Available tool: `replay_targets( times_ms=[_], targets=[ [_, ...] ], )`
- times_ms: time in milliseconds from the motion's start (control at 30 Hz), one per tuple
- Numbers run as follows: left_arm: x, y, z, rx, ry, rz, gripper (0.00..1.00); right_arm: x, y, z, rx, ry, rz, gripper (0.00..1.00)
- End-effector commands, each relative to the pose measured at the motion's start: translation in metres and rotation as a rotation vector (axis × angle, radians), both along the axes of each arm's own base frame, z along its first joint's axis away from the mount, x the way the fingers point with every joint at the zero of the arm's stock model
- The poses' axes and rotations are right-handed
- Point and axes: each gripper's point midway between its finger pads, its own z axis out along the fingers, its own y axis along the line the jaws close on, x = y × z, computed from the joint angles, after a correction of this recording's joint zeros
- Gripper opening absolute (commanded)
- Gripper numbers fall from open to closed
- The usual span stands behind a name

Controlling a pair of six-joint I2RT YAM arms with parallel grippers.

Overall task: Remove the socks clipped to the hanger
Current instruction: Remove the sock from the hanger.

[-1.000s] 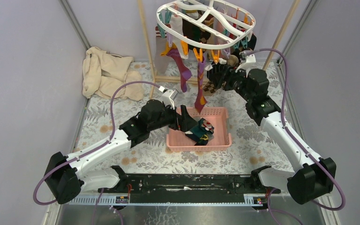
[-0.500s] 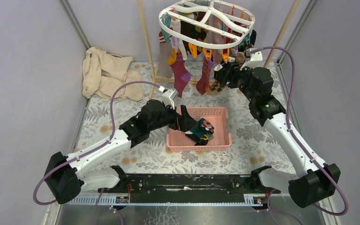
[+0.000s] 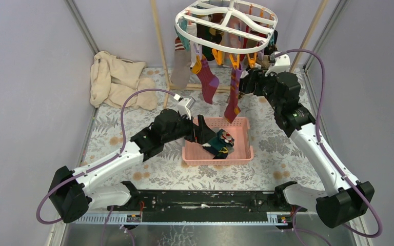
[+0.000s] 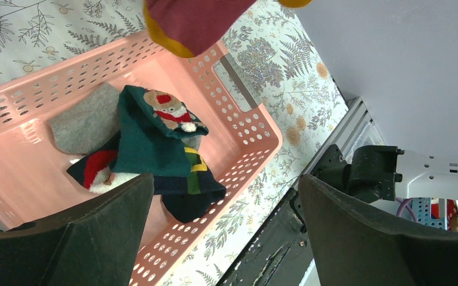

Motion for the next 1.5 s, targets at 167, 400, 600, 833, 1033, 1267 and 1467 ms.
replay_targets(
  times_ms=[167,400,600,833,1033,1267,1467],
  targets=[
    [0.002,0.004,0.018,-0.003,-0.044,0.008,0.99,0.02,0.013,0.008,-0.014,-0.107,0.046,0.84],
    [0.001,0.01,0.022,0.006,-0.058,0.018,0.99,0.031,0.015,0.005,-0.019,-0.136,0.062,0.74],
    [0.0,0.008,0.025,0.0,-0.059,0.012,0.99,0.015,0.022,0.015,0.027,-0.171,0.116,0.34],
    [-0.003,0.004,0.034,-0.034,-0.063,-0.012,0.99,-0.013,0.024,0.026,0.078,-0.178,0.171,0.08],
    [-0.009,-0.004,0.05,-0.085,-0.071,-0.046,0.99,-0.033,0.031,0.037,0.115,-0.168,0.237,0.05],
    [-0.024,-0.015,0.085,-0.163,-0.096,-0.092,0.99,-0.045,0.032,0.039,0.112,-0.07,0.257,0.06],
    [-0.039,-0.024,0.114,-0.228,-0.118,-0.127,0.99,-0.044,0.006,0.031,0.062,0.01,0.116,0.06]
  ],
)
